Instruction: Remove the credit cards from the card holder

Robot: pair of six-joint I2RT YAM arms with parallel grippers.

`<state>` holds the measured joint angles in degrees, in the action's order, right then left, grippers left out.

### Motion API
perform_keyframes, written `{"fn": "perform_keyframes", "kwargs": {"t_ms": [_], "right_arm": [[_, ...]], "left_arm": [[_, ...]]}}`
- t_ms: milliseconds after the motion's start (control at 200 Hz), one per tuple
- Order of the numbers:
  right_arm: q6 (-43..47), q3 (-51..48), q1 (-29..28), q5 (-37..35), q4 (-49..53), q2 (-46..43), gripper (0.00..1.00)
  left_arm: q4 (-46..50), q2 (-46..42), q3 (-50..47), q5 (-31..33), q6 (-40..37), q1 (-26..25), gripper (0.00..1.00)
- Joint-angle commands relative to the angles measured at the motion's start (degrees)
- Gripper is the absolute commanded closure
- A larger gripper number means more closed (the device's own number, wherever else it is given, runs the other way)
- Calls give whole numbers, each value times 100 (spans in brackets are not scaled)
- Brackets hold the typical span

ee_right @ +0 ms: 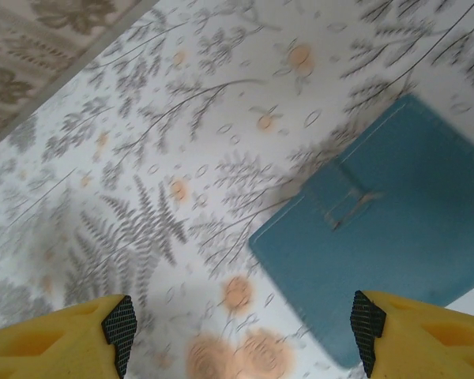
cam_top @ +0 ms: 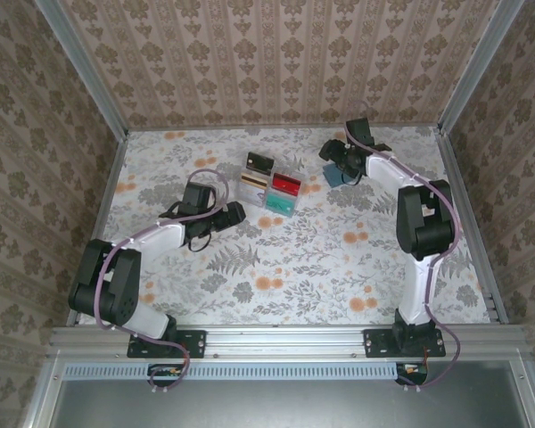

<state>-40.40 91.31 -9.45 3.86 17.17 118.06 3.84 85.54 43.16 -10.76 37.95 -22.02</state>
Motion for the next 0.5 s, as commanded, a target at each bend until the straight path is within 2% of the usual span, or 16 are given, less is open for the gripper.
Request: {"fn": "perform_keyframes", "kwargs": {"t_ms": [0,110,495], "right_arm": [[308,463,0,-784,737,373,24],[474,852,79,-1115,1004,700,22],[1320,2075,189,-1260,1907,1629,17]], "left_arm": [[89,-56,141,87,82,-65,0],[133,-47,175,101,64,-91,0],[381,55,365,160,-94,-108,0]]}}
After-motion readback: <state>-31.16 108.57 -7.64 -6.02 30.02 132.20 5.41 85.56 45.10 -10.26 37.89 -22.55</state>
